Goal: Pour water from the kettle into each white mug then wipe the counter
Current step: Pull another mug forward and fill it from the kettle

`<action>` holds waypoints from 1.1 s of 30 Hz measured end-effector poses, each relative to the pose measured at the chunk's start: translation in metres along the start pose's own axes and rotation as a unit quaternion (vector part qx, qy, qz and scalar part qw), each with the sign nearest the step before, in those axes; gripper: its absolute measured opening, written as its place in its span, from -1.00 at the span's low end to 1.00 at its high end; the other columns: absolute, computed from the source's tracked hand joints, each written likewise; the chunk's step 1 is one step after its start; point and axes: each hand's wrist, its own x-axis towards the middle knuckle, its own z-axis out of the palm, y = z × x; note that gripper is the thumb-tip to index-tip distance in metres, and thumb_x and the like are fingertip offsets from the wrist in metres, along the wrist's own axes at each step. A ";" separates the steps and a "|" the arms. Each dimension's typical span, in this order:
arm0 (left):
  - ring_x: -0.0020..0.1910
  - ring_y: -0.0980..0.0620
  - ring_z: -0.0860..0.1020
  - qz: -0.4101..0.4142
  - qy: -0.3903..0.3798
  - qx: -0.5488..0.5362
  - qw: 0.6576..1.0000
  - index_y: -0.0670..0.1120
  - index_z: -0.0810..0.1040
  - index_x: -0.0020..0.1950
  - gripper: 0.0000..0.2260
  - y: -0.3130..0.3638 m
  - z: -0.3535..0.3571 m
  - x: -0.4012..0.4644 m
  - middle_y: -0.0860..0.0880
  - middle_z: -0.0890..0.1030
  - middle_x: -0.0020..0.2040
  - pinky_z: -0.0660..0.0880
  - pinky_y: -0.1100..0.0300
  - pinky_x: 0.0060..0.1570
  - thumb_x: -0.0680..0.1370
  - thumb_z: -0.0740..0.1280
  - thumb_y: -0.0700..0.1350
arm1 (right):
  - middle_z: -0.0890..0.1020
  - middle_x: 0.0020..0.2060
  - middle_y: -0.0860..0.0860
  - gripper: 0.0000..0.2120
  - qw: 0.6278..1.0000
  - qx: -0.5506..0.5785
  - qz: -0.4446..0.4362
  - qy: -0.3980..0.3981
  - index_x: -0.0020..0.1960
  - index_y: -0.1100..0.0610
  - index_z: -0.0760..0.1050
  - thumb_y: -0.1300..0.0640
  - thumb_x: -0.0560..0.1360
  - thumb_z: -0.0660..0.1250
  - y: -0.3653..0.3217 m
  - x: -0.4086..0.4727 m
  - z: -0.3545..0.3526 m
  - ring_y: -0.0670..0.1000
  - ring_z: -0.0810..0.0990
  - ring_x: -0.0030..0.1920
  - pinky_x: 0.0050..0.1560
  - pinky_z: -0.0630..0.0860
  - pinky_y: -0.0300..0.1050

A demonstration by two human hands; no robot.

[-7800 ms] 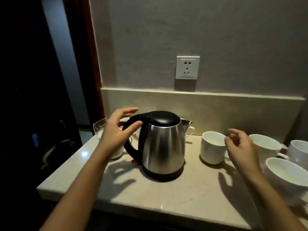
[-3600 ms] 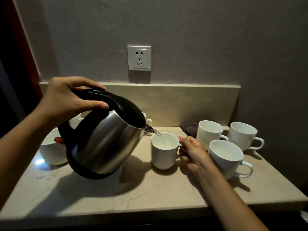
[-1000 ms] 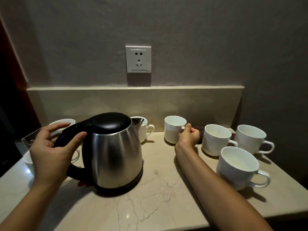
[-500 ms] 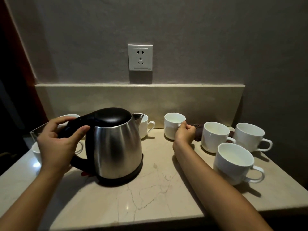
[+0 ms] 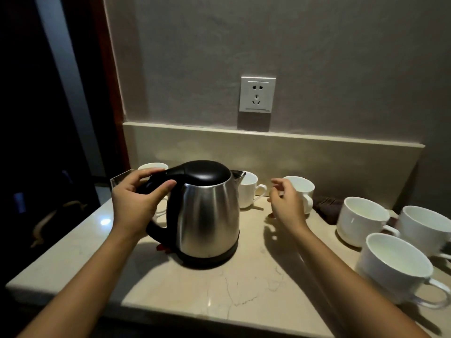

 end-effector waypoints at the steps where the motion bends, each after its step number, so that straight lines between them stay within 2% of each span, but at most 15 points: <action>1: -0.23 0.23 0.63 -0.008 -0.001 0.002 1.000 0.09 0.65 -0.07 -0.76 0.002 -0.003 -0.001 0.10 0.69 -0.20 0.51 0.40 -0.19 0.29 0.51 0.03 | 0.54 0.17 0.09 -0.65 0.998 -0.004 0.034 -0.050 0.32 0.09 0.39 0.12 0.55 0.15 0.001 0.004 0.008 0.16 0.60 0.06 -0.31 0.58 0.01; 3: -0.32 0.21 0.58 -0.021 -0.001 0.005 1.000 0.08 0.66 -0.07 -0.77 0.004 -0.010 -0.001 0.00 0.65 -0.22 0.47 0.41 -0.28 0.30 0.48 0.07 | 0.44 0.29 0.10 -0.53 0.989 0.016 0.105 -0.107 0.46 0.04 0.22 0.01 0.56 0.13 0.005 0.010 0.024 0.18 0.55 0.14 -0.39 0.53 -0.10; 5: -0.38 0.22 0.54 -0.034 -0.004 0.000 0.999 0.04 0.65 -0.06 -0.78 0.007 -0.016 -0.001 -0.05 0.62 -0.22 0.44 0.42 -0.33 0.32 0.47 0.03 | 0.41 0.32 0.08 -0.48 0.978 0.056 0.161 -0.120 0.49 0.03 0.14 -0.03 0.56 0.11 0.008 0.015 0.036 0.21 0.55 0.15 -0.39 0.52 -0.11; 7: -0.42 0.22 0.52 -0.045 -0.014 -0.017 0.999 0.00 0.66 -0.04 -0.78 0.010 -0.021 -0.001 0.00 0.62 -0.27 0.42 0.41 -0.40 0.35 0.45 -0.02 | 0.49 0.17 0.11 -0.52 0.968 0.086 0.204 -0.118 0.44 0.06 0.18 -0.05 0.56 0.11 0.008 0.019 0.042 0.18 0.62 -0.05 -0.39 0.55 -0.07; 10: -0.45 0.22 0.51 -0.045 -0.037 -0.021 0.998 -0.01 0.66 0.01 -0.79 0.013 -0.028 -0.002 0.11 0.64 -0.33 0.40 0.39 -0.45 0.38 0.43 -0.06 | 0.54 -0.28 0.19 -0.68 0.951 0.120 0.265 -0.099 0.15 0.16 0.34 -0.06 0.55 0.15 0.007 0.026 0.048 0.10 0.52 -0.47 -0.36 0.57 0.02; 12: -0.44 0.20 0.50 -0.050 -0.054 -0.022 0.997 0.02 0.66 0.02 -0.80 0.015 -0.031 -0.003 0.07 0.64 -0.33 0.39 0.35 -0.48 0.41 0.41 -0.05 | 0.51 -0.36 0.19 -0.71 0.926 0.166 0.324 -0.096 0.01 0.21 0.40 -0.03 0.52 0.24 0.004 0.030 0.049 0.09 0.48 -0.52 -0.38 0.57 0.02; 14: -0.44 0.12 0.49 -0.067 -0.070 -0.031 0.995 0.12 0.69 -0.01 -0.82 0.016 -0.034 -0.001 -0.01 0.63 -0.33 0.39 0.30 -0.52 0.42 0.40 -0.04 | 0.48 -0.29 0.13 -0.76 0.902 0.214 0.363 -0.092 -0.01 0.21 0.41 0.03 0.49 0.29 0.002 0.032 0.049 0.07 0.53 -0.43 -0.38 0.61 0.00; 17: -0.42 0.12 0.53 -0.071 -0.088 -0.032 0.993 0.17 0.71 -0.03 -0.82 0.017 -0.036 0.001 0.00 0.67 -0.27 0.45 0.27 -0.51 0.43 0.40 -0.02 | 0.46 -0.26 0.09 -0.77 0.901 0.219 0.363 -0.092 0.04 0.20 0.42 0.05 0.51 0.29 -0.001 0.033 0.050 0.05 0.56 -0.36 -0.40 0.60 -0.03; 20: -0.47 0.18 0.48 -0.075 -0.081 -0.028 0.993 0.17 0.71 -0.01 -0.79 0.014 -0.035 0.002 0.06 0.65 -0.32 0.39 0.31 -0.54 0.38 0.43 -0.02 | 0.47 -0.31 0.11 -0.78 0.914 0.185 0.353 -0.078 -0.08 0.19 0.41 0.02 0.51 0.26 -0.002 0.026 0.045 0.07 0.51 -0.45 -0.52 0.53 -0.11; 22: -0.44 0.19 0.52 -0.078 -0.079 -0.020 0.994 0.18 0.70 0.02 -0.73 0.011 -0.036 0.002 0.07 0.67 -0.26 0.40 0.31 -0.54 0.33 0.47 -0.03 | 0.47 -0.29 0.11 -0.77 0.919 0.171 0.345 -0.084 -0.06 0.19 0.42 0.01 0.50 0.26 -0.002 0.021 0.037 0.08 0.46 -0.47 -0.46 0.46 -0.12; 23: -0.41 0.20 0.54 -0.078 -0.083 -0.019 0.993 0.19 0.70 0.03 -0.70 0.010 -0.038 0.002 0.08 0.68 -0.22 0.42 0.32 -0.52 0.32 0.48 -0.03 | 0.48 -0.26 0.11 -0.78 0.918 0.170 0.346 -0.087 -0.05 0.18 0.43 0.01 0.50 0.27 -0.001 0.019 0.030 0.10 0.46 -0.44 -0.42 0.47 -0.11; 25: -0.41 0.21 0.55 -0.077 -0.091 -0.032 0.992 0.19 0.70 0.03 -0.70 0.010 -0.037 0.004 0.09 0.68 -0.23 0.42 0.34 -0.50 0.32 0.49 -0.02 | 0.48 -0.28 0.12 -0.83 0.909 0.191 0.359 -0.089 -0.15 0.17 0.43 0.07 0.49 0.30 0.000 0.016 0.015 0.13 0.50 -0.40 -0.38 0.56 -0.03; 27: -0.41 0.25 0.55 -0.062 -0.102 -0.045 0.992 0.13 0.70 0.04 -0.71 0.010 -0.034 0.007 0.12 0.68 -0.27 0.43 0.41 -0.45 0.34 0.48 -0.06 | 0.47 -0.32 0.13 -0.83 0.903 0.203 0.365 -0.100 -0.23 0.19 0.43 0.13 0.49 0.31 0.001 0.011 0.001 0.12 0.51 -0.39 -0.41 0.60 -0.03; 30: -0.43 0.27 0.55 -0.051 -0.108 -0.057 0.991 -0.02 0.67 0.08 -0.70 0.013 -0.027 0.010 0.15 0.67 -0.31 0.41 0.48 -0.41 0.35 0.47 -0.13 | 0.50 -0.36 0.12 -0.85 0.906 0.197 0.355 -0.116 -0.25 0.19 0.48 0.17 0.49 0.29 0.002 -0.006 -0.016 0.07 0.52 -0.50 -0.54 0.57 -0.13; 33: -0.41 0.27 0.57 -0.038 -0.124 -0.053 0.990 -0.06 0.65 0.09 -0.68 0.018 -0.021 0.013 0.13 0.69 -0.29 0.43 0.48 -0.39 0.34 0.48 -0.14 | 0.52 -0.39 0.14 -0.89 0.917 0.191 0.336 -0.100 -0.18 0.23 0.48 0.20 0.47 0.29 0.003 -0.025 -0.034 0.11 0.52 -0.49 -0.49 0.56 -0.08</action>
